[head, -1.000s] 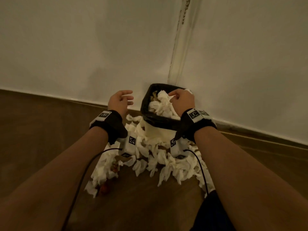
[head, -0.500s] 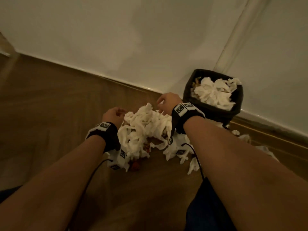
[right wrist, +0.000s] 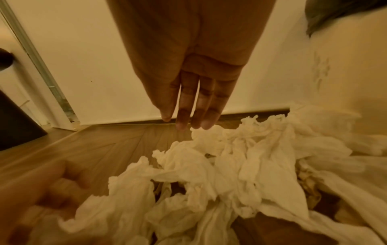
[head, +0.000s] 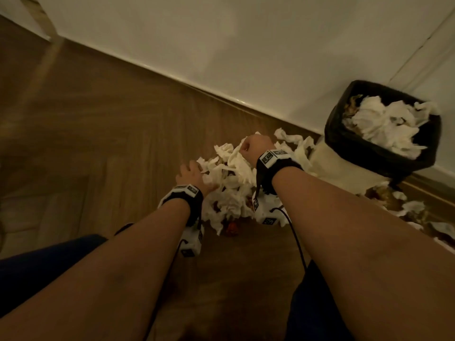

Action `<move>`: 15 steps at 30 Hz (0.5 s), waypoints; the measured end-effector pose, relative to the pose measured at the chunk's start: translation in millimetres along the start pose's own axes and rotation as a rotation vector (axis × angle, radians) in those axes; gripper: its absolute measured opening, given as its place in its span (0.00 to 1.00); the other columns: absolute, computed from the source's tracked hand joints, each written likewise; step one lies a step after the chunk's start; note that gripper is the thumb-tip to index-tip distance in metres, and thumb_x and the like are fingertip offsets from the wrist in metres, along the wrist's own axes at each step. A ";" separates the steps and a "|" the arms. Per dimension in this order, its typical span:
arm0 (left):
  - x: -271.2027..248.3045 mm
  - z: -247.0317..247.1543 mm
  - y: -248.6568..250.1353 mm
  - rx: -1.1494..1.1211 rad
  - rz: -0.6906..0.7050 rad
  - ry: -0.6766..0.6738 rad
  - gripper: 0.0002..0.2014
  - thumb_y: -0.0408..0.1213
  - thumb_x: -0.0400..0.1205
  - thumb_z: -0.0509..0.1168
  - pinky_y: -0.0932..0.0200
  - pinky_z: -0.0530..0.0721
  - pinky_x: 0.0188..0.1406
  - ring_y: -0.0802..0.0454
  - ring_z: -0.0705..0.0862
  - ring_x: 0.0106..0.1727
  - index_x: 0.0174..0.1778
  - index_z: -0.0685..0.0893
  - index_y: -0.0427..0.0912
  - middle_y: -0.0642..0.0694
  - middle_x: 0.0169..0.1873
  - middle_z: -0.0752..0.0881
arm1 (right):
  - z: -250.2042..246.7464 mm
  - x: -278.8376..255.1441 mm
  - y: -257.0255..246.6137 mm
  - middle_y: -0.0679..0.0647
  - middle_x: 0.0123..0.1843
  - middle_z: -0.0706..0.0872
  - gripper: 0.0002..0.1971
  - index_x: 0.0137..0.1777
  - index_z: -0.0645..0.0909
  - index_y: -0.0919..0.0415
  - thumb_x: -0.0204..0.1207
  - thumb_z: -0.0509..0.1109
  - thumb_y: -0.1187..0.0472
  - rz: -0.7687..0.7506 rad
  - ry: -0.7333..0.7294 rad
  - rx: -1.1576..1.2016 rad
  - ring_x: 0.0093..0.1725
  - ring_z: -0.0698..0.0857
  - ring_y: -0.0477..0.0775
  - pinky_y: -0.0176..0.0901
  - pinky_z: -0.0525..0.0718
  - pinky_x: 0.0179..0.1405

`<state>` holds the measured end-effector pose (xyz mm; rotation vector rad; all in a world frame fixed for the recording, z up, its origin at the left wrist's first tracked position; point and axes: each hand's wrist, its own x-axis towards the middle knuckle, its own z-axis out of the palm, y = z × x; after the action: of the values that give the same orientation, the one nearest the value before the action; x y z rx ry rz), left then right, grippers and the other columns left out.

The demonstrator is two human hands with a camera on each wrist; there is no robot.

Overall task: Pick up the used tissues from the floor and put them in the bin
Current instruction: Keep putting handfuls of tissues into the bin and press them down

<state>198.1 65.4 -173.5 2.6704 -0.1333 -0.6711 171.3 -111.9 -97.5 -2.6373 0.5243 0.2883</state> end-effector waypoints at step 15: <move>17.8 -13.6 -9.3 -0.467 -0.045 0.085 0.15 0.25 0.83 0.50 0.55 0.82 0.48 0.42 0.82 0.58 0.53 0.80 0.43 0.42 0.61 0.82 | 34.5 16.9 2.9 0.57 0.68 0.80 0.14 0.61 0.85 0.57 0.78 0.65 0.57 0.036 -0.172 -0.094 0.67 0.78 0.59 0.50 0.80 0.66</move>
<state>220.2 75.4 -173.9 2.2507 0.0972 -0.5241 181.5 -104.0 -133.8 -2.6629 0.5126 0.5577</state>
